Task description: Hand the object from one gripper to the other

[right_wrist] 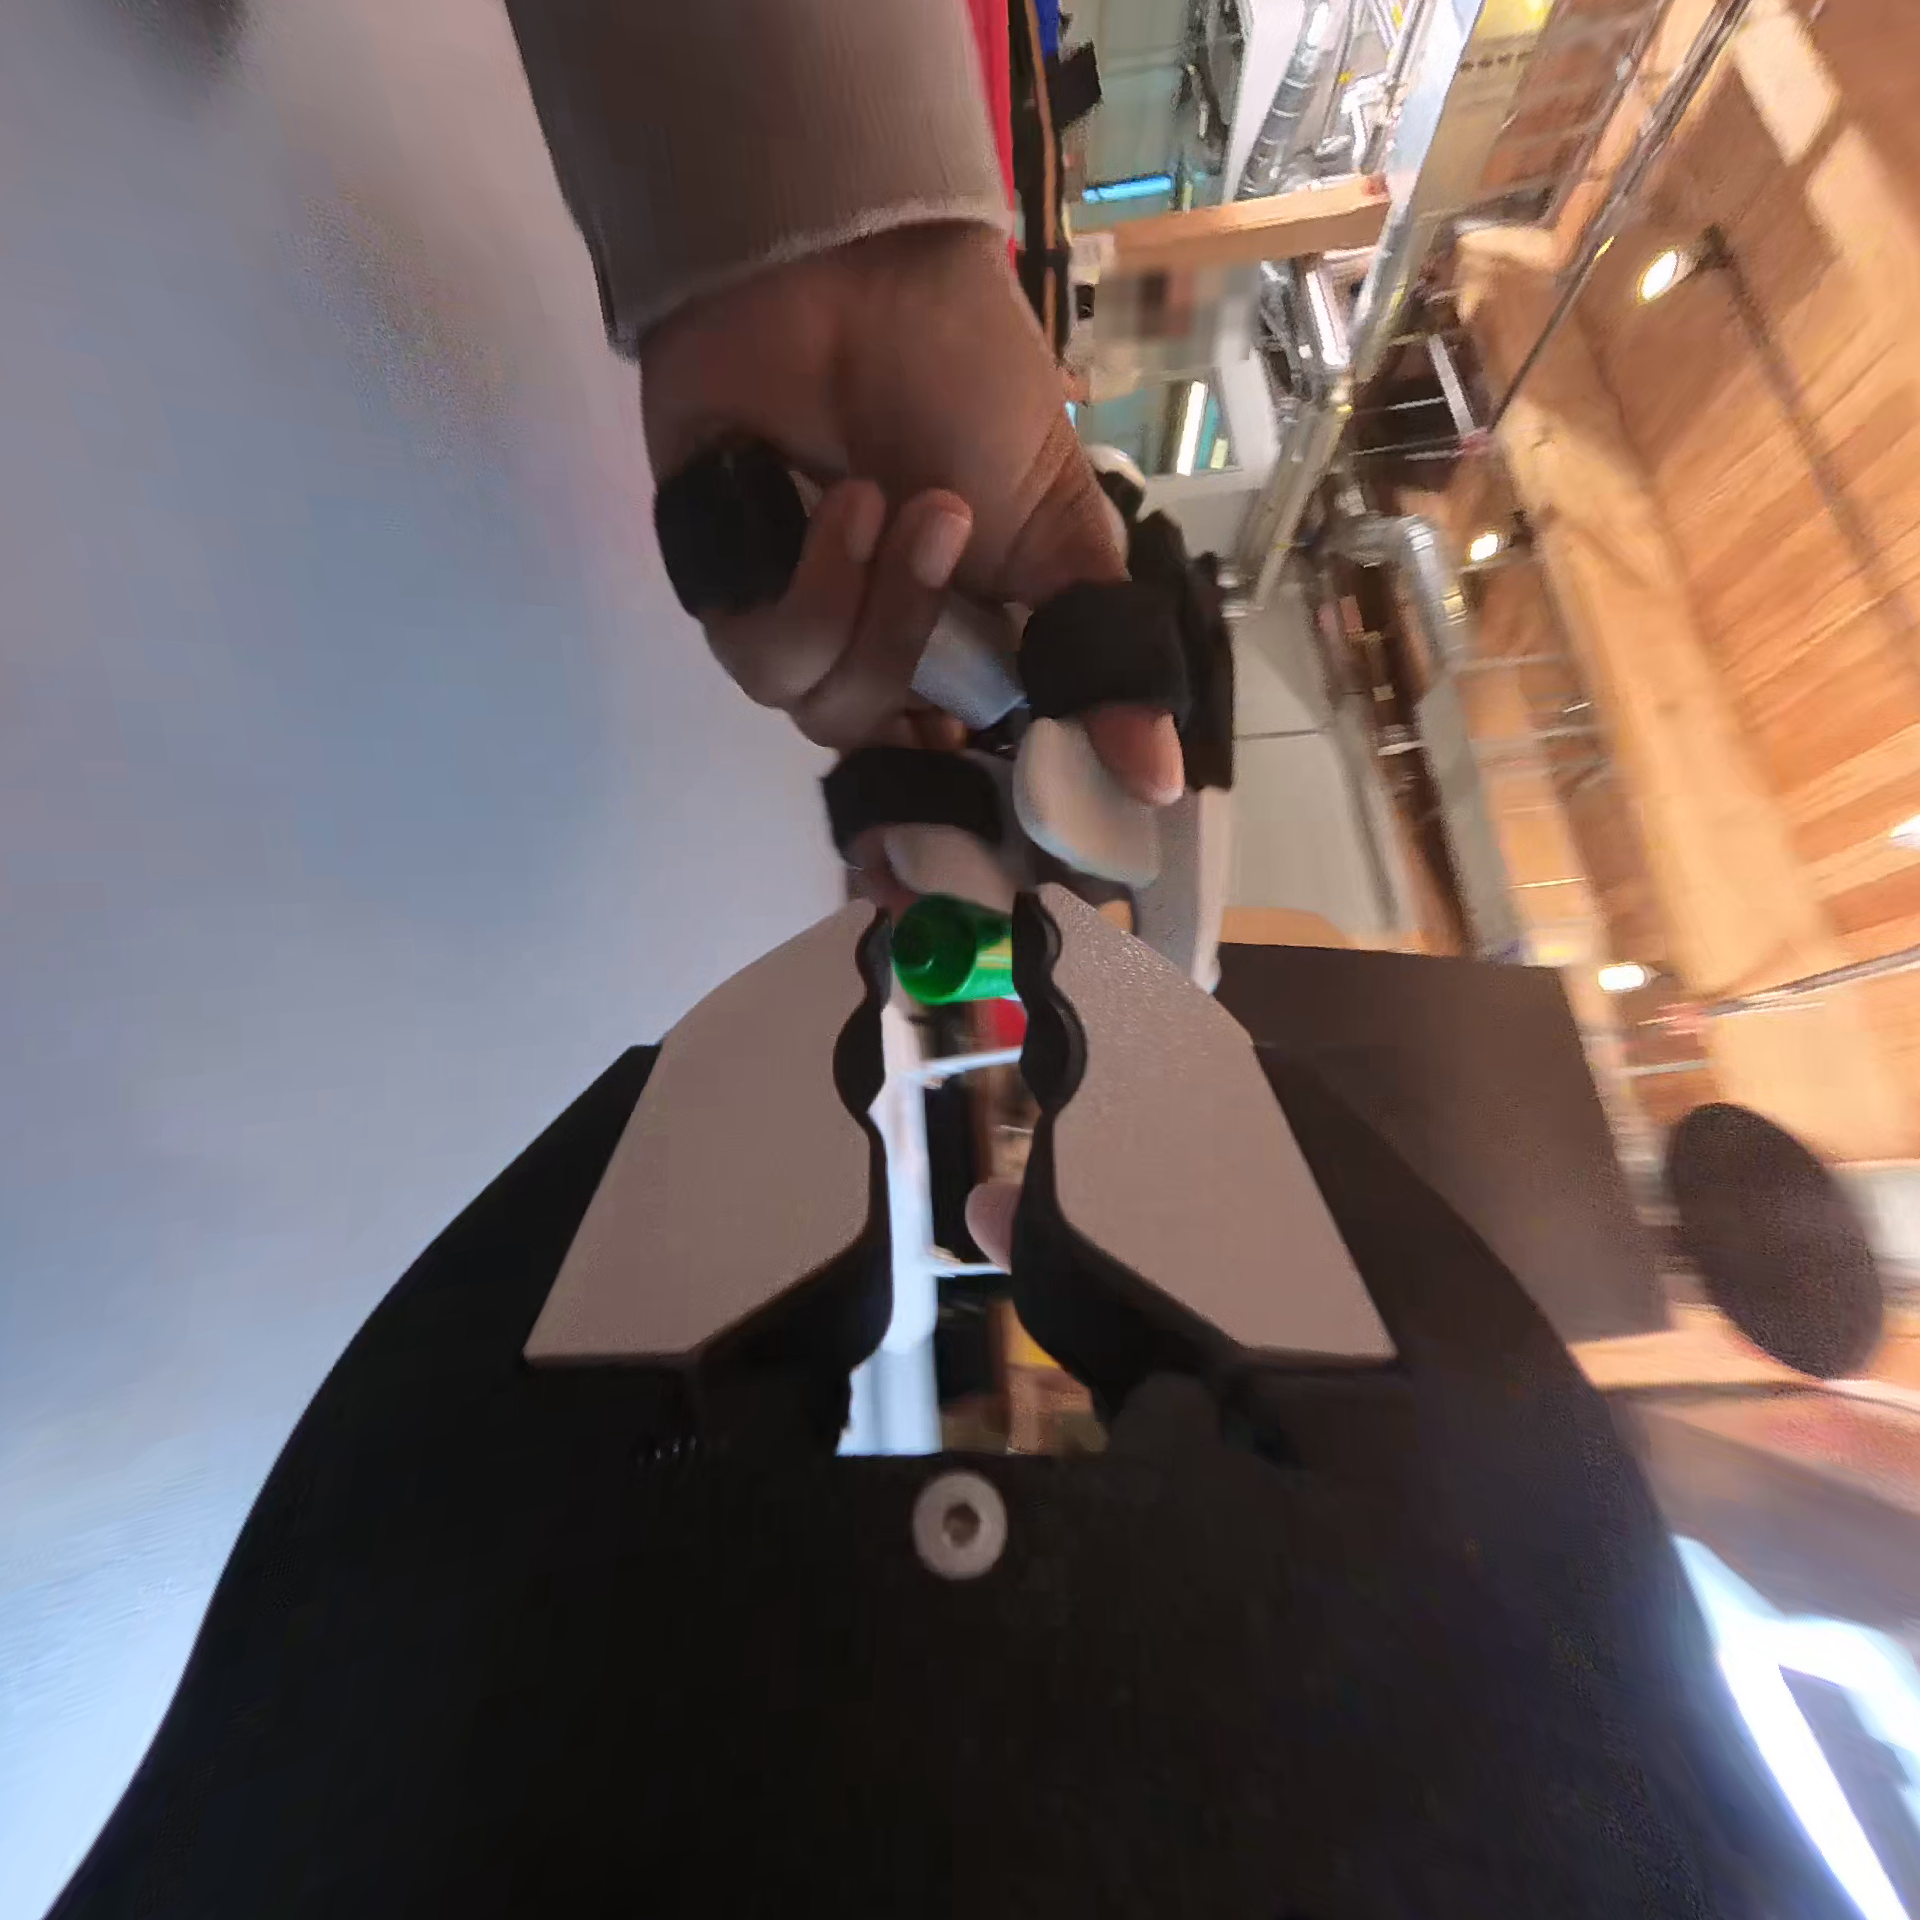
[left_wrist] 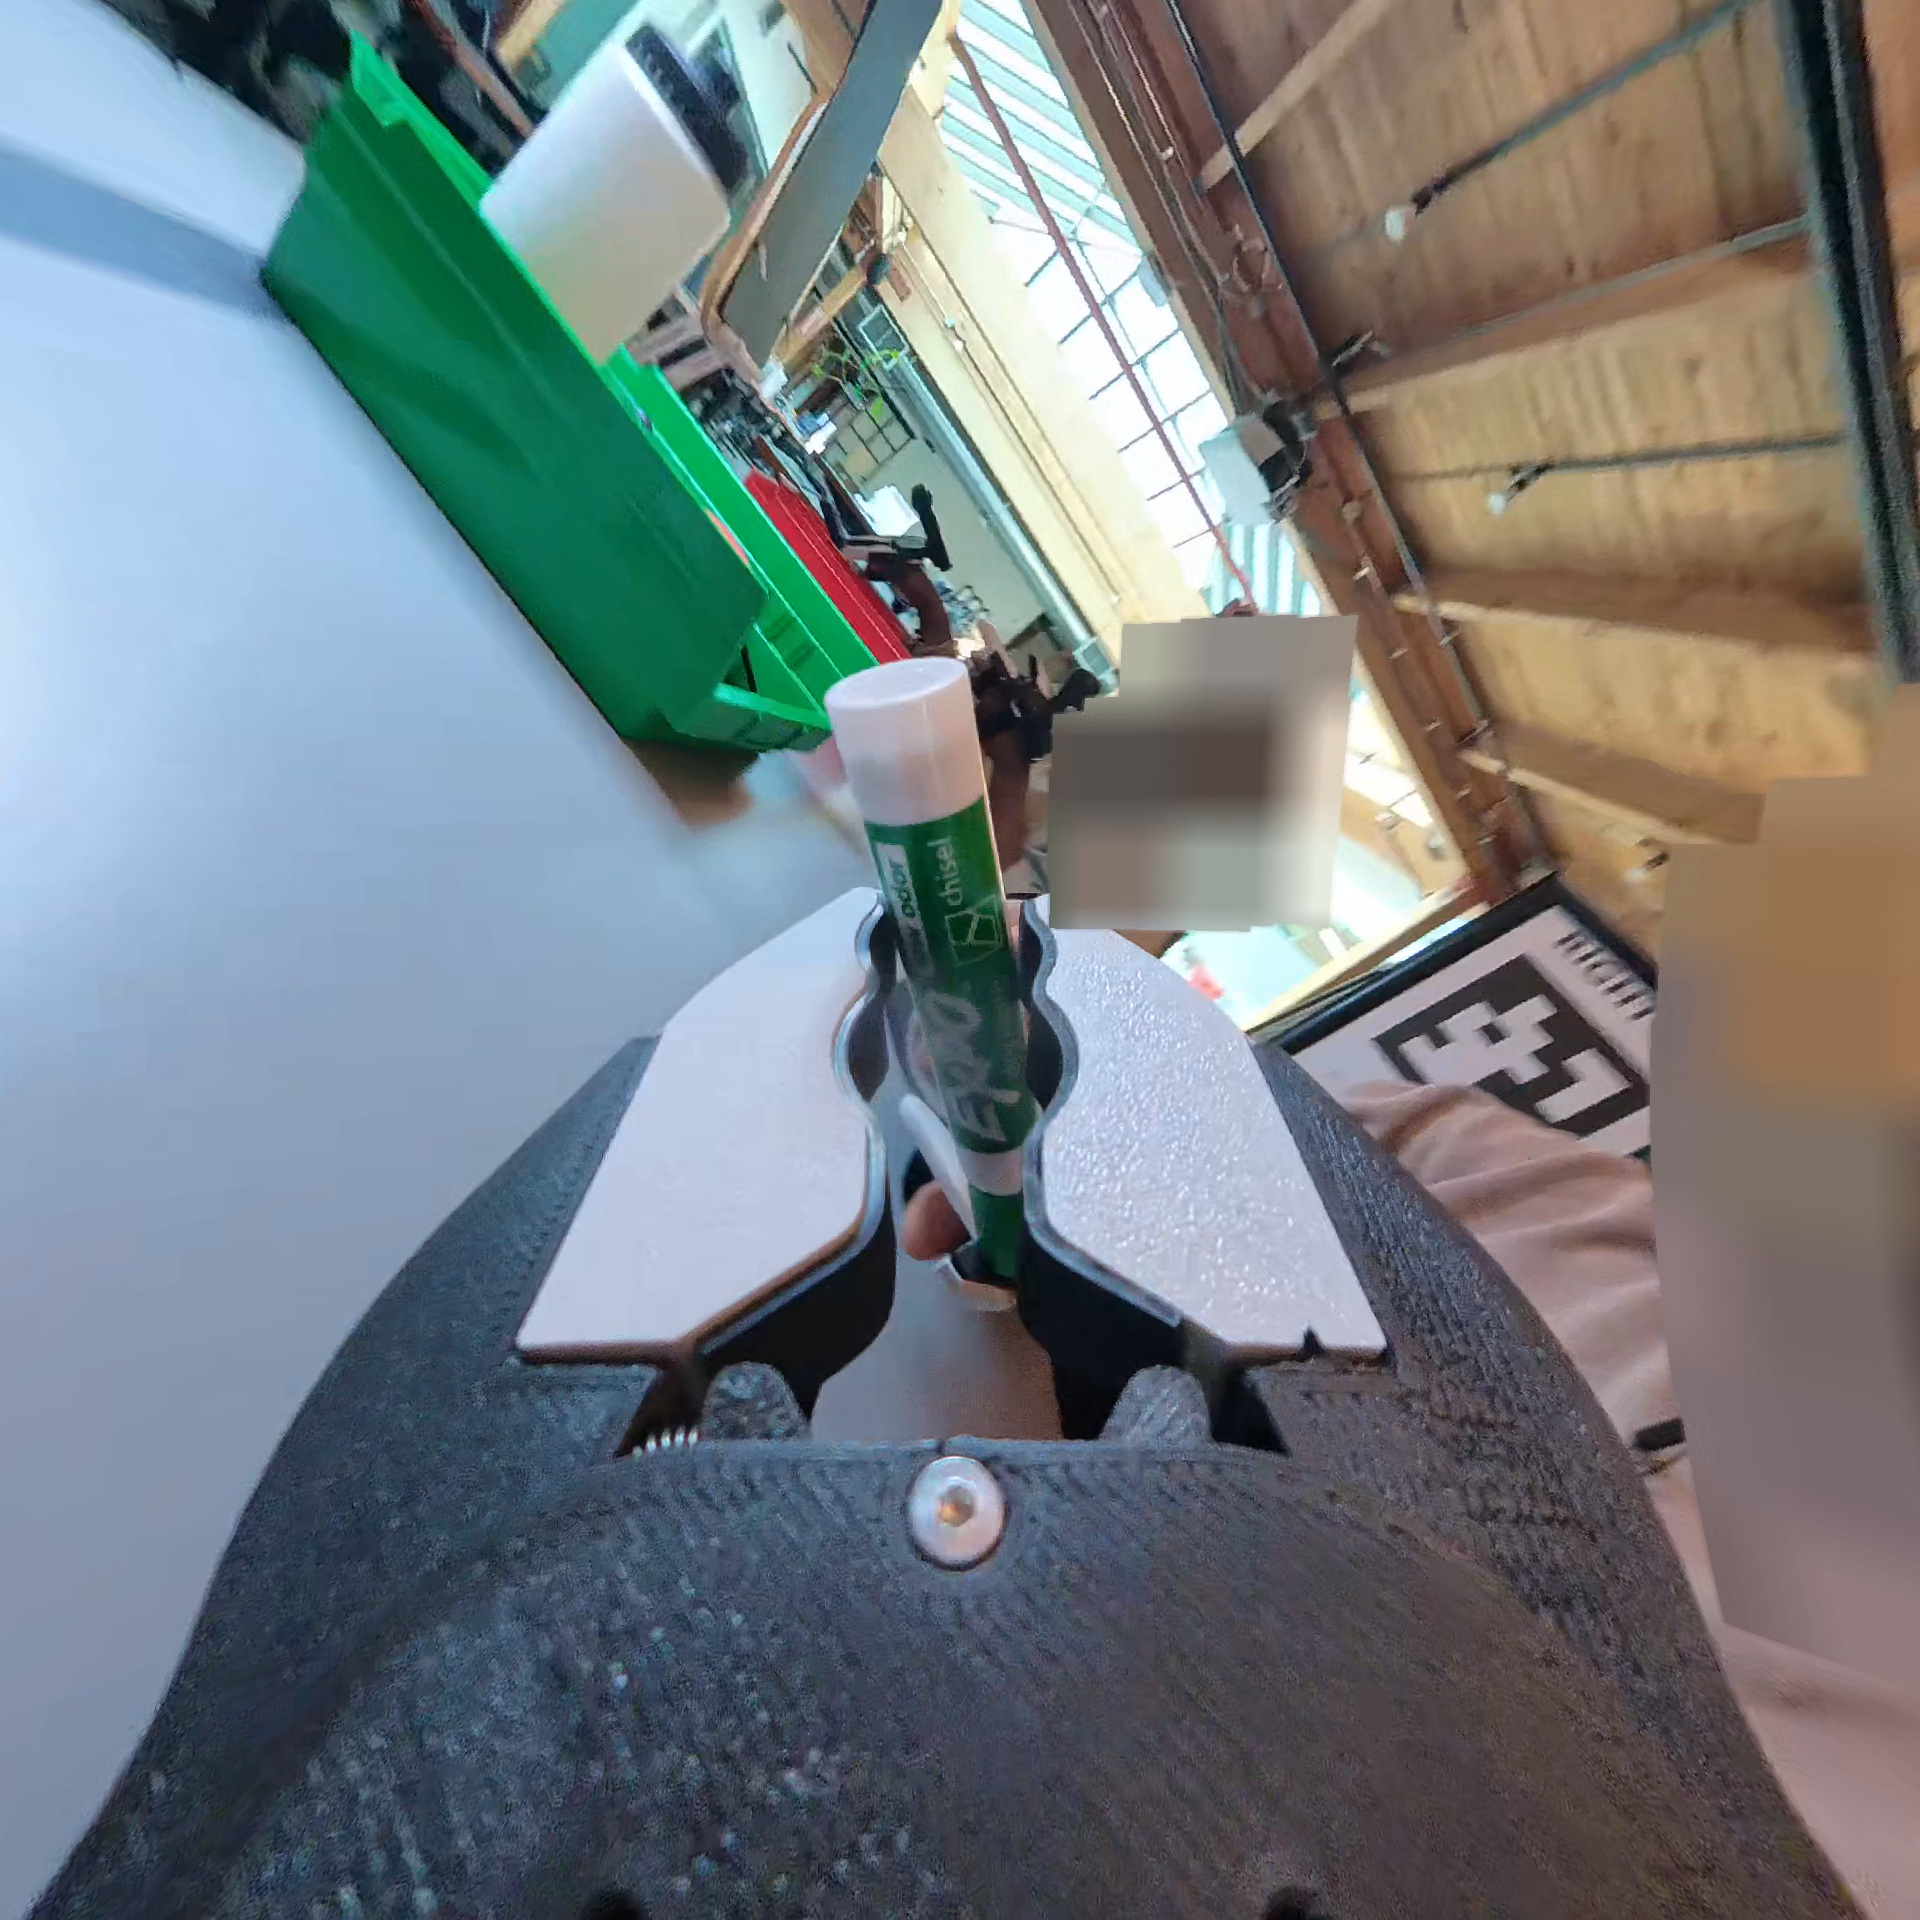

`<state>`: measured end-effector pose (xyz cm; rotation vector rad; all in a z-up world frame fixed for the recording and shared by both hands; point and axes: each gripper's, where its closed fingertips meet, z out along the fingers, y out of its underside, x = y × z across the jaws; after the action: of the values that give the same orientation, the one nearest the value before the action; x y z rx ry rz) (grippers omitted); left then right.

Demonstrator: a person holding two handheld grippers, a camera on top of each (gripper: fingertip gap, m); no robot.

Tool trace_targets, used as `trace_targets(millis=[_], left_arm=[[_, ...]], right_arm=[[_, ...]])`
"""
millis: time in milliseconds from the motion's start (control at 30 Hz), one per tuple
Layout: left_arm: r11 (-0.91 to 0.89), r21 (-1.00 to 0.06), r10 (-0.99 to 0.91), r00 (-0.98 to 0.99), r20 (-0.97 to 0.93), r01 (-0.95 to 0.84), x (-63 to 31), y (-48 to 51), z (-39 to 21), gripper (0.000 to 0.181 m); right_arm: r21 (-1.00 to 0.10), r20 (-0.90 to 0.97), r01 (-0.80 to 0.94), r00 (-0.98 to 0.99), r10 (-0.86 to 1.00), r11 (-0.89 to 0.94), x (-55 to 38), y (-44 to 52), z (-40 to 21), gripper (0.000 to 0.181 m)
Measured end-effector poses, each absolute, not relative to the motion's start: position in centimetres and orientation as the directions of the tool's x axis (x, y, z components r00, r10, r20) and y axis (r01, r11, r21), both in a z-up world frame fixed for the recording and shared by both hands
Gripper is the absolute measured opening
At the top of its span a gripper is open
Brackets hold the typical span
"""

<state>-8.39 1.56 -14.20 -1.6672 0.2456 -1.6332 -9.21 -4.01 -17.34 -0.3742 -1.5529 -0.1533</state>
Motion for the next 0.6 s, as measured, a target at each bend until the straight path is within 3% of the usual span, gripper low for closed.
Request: trace_targets(millis=[33,133,233,333,400,500,600], left_arm=[[-0.618,-0.698,-0.671,0.22,0.708,0.361,-8.8,1.6,-13.7,0.021],[-0.424,-0.86,-0.767,0.391,0.508,0.285,-10.1,1.6,-12.5,0.02],[-0.213,-0.953,-0.831,0.473,0.294,0.218,-10.3,0.8,-10.8,0.021],[-0.029,-0.966,-0.888,0.438,0.143,0.256,-9.4,-1.4,-8.1,0.02],[0.011,-0.945,-0.915,0.384,0.122,0.326,-8.7,-2.7,-6.8,0.02],[0.02,-0.915,-0.939,0.321,0.121,0.403,-7.6,-4.0,-6.1,0.02],[-0.001,-0.894,-0.95,0.28,0.141,0.448,-7.2,-4.4,-5.8,0.02]], right_arm=[[-0.252,0.966,0.298,0.023,0.257,0.921,-9.0,-4.3,-17.3,0.022],[-0.664,0.723,0.247,-0.03,0.69,0.706,-8.7,-4.9,-17.5,0.03],[-0.952,0.204,0.215,-0.091,0.975,0.219,-8.5,-4.7,-16.7,0.043],[-0.941,-0.32,0.179,-0.184,0.93,-0.288,-8.2,-3.9,-15.7,0.056],[-0.866,-0.5,0.122,-0.276,0.821,-0.486,-7.9,-3.9,-14.5,0.056],[-0.726,-0.642,0.106,-0.459,0.614,-0.68,-7.3,-5.3,-12.2,0.045],[-0.732,-0.62,0.059,-0.47,0.628,-0.678,-7.1,-5.6,-11.4,0.021]])
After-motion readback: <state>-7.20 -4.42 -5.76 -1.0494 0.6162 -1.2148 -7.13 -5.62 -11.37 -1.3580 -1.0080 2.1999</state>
